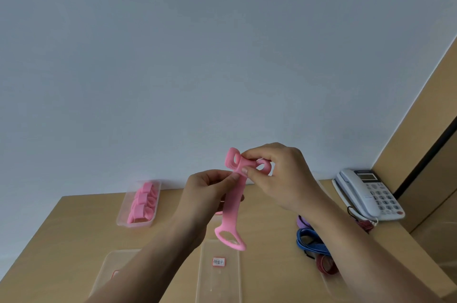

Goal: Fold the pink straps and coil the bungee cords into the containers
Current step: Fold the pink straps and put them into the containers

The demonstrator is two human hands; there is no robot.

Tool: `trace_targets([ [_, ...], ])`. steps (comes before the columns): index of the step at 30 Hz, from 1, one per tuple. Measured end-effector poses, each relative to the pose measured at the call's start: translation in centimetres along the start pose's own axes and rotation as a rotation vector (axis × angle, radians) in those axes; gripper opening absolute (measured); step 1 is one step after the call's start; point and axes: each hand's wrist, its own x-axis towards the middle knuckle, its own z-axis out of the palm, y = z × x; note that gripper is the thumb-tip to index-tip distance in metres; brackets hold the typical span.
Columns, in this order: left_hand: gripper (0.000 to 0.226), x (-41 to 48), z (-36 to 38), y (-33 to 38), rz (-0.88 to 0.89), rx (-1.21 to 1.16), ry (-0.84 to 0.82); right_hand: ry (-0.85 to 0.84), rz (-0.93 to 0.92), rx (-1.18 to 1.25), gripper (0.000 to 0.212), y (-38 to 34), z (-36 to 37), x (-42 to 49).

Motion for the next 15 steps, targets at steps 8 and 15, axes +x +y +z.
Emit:
trace_targets([
  [8, 0.032, -0.4, -0.1, 0.7, -0.056, -0.045, -0.068, 0.161, -0.105, -0.082, 0.017, 0.3, 1.3, -0.7],
  [15, 0.035, -0.1, -0.2, 0.9, -0.055, -0.073, -0.078, 0.208, -0.164, -0.025, 0.018, 0.4, 2.2, -1.4],
])
